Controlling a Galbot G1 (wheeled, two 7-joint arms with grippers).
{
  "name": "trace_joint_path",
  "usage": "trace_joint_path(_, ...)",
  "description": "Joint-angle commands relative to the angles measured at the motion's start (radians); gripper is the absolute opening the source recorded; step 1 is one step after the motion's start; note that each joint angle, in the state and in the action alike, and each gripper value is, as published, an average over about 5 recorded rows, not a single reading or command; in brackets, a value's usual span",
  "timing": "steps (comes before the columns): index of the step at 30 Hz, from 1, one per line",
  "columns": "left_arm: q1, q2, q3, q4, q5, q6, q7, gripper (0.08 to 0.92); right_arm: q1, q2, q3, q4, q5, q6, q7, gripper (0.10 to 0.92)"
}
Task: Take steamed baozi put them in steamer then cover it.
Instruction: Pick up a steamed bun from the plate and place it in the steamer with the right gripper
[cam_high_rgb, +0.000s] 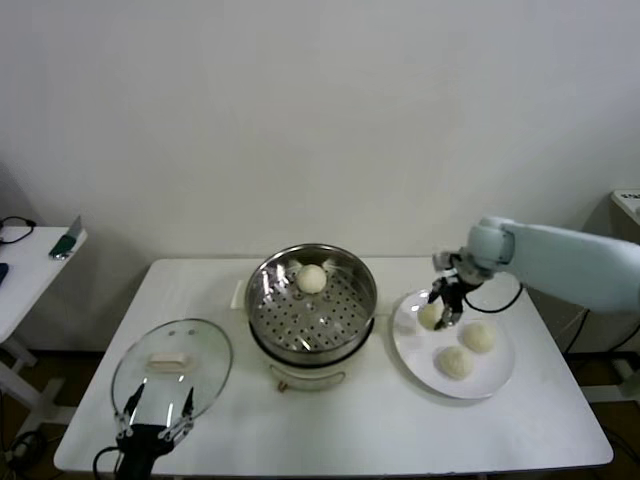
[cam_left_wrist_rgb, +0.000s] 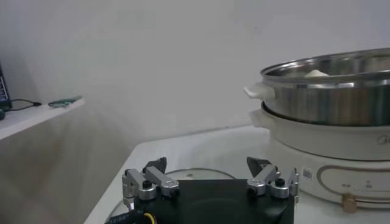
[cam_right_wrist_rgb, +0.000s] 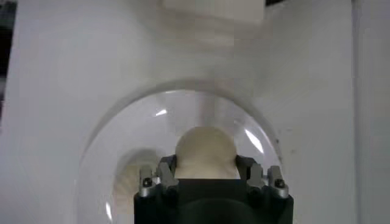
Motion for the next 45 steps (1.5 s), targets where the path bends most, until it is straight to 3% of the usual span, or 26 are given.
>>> trace_joint_path(1,-0.006,0.005,0.003,0.000,0.001,0.005,0.002,0.823,0.492,0.050,-0.168,0.193,0.295,-0.002,-0.047,0.653)
trace_joint_path(7,-0.010,0.005,0.009,-0.003,0.002,0.004,0.001,0.823,0.498,0.198,-0.046,0.349,0.553,-0.149,0.154,0.653)
trace_joint_path(12,-0.003,-0.002,0.011,-0.016,0.011,0.002,-0.002,0.823,0.396,0.373,0.043,0.343,0.616,-0.216,0.264,0.653)
trace_joint_path(22,0.027,-0.016,0.008,-0.032,0.018,-0.012,-0.014,0.823,0.167,0.605,0.029,0.149,0.541,-0.264,0.358,0.653)
trace_joint_path(33,0.029,-0.021,0.000,-0.045,0.018,-0.008,-0.014,0.823,-0.009,0.659,0.003,-0.034,0.431,-0.262,0.366,0.653)
trace_joint_path(45,0.023,-0.018,-0.003,-0.040,0.017,-0.004,-0.014,0.823,-0.056,0.689,-0.003,-0.097,0.383,-0.250,0.360,0.653)
